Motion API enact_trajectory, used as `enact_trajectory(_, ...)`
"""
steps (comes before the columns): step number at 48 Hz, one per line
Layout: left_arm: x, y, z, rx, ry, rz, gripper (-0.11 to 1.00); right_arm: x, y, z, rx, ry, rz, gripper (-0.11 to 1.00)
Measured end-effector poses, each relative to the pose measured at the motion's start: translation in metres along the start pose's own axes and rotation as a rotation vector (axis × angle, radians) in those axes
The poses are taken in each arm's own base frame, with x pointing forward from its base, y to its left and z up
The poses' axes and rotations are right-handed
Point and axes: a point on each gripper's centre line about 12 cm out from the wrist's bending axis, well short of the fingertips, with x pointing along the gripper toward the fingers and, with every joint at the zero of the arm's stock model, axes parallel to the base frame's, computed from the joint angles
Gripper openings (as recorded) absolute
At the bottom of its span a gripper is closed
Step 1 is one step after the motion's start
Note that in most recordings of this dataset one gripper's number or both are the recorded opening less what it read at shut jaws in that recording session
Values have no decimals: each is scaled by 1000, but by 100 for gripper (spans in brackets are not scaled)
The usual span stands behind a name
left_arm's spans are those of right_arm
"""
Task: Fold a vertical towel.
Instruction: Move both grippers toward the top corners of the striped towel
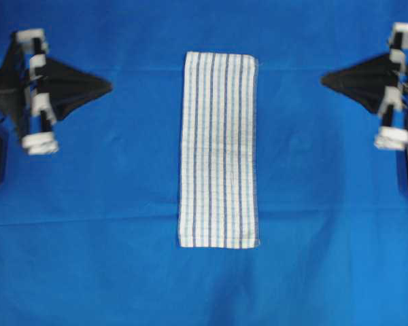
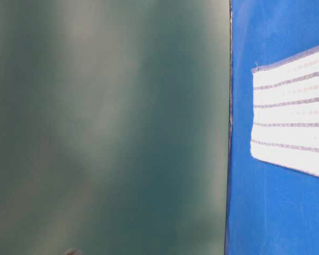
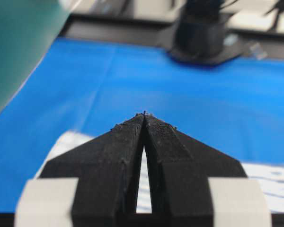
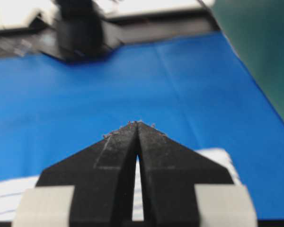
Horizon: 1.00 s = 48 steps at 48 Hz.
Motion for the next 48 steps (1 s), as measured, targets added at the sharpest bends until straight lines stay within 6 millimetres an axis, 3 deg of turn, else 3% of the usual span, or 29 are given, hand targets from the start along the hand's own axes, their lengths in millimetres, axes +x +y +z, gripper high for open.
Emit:
enact_trajectory(7,27,14,-11,-8,77,52,1,21,-21,-15,19,97,-82,1)
enact_trajectory(11,41,23,-17,-12,111,81,15,34,-34,-27,33,160,-127,2)
enact_trajectory(13,48,29,-22,-16,132,98,26,41,-39,-32,39,188,-141,9)
enact_trajectory(21,74,52,-47,-34,222,159,74,65,-60,-48,53,279,-200,56)
enact_trajectory(24,83,59,-58,-40,249,176,85,76,-70,-57,59,320,-221,63)
enact_trajectory(39,123,100,-117,-72,347,264,86,117,-104,-105,78,489,-280,61)
enact_trajectory(48,142,114,-142,-83,373,286,86,132,-117,-128,89,518,-296,61)
